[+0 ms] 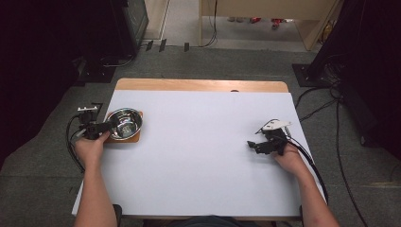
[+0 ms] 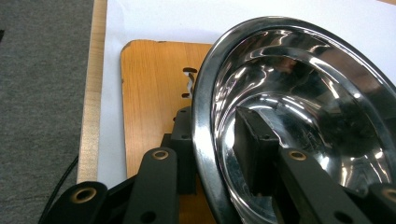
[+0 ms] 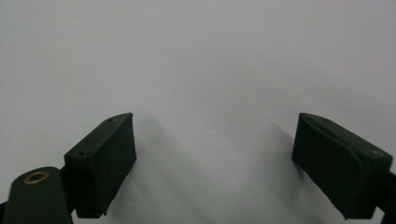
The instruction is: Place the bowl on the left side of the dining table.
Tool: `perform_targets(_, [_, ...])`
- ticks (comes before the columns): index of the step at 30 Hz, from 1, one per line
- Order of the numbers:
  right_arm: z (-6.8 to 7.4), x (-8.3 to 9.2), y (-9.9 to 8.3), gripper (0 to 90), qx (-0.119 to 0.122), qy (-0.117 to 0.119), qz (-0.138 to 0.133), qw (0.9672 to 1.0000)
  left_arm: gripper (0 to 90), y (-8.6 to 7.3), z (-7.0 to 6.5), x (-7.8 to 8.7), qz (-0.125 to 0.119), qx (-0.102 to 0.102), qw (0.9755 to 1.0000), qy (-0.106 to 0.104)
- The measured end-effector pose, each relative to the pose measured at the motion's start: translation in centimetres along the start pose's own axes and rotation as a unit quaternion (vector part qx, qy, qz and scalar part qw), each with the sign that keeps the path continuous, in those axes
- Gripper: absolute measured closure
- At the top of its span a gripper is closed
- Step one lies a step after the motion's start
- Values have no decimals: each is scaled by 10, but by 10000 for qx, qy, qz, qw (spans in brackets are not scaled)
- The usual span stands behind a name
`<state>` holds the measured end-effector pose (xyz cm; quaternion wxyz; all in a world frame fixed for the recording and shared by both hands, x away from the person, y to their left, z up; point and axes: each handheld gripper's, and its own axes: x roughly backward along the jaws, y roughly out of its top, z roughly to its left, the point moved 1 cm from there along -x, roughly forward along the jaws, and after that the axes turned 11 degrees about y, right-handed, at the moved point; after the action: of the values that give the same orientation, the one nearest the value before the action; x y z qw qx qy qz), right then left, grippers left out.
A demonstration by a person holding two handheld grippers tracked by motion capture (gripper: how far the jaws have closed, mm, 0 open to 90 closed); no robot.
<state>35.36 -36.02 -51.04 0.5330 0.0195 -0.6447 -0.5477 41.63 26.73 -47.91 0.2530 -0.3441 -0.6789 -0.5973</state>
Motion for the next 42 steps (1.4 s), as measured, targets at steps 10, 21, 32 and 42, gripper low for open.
perform_targets(10, [0,0,0,130,1,1,0,10000,565,2,-2,5,-47,13,10000,-46])
perform_targets(21, [0,0,0,130,2,-1,1,10000,457,5,-7,14,-64,-79,9999,-5])
perform_targets(32, [0,0,0,130,2,1,0,10000,420,8,-12,24,-90,-179,9998,7])
perform_targets(42, [0,0,0,130,-1,0,-1,10000,448,9,-13,26,-68,-251,9997,26])
